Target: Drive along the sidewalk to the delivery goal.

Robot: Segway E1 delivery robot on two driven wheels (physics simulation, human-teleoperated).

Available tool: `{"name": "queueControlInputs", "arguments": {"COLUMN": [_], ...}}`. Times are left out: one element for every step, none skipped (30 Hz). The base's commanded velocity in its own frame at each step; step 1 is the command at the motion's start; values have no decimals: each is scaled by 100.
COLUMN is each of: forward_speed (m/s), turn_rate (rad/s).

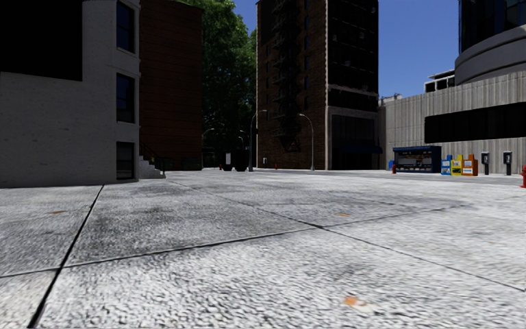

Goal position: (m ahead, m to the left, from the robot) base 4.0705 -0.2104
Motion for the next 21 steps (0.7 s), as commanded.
{"name": "queueControlInputs", "arguments": {"forward_speed": [178,178,178,177,173,166,162,162,161,161,161,161,161,161,161,161,161,161,161,161,161], "turn_rate": [0,0,0,0,0,0,11,29,41,47,47,49,49,49,49,49,49,50,50,50,50]}}
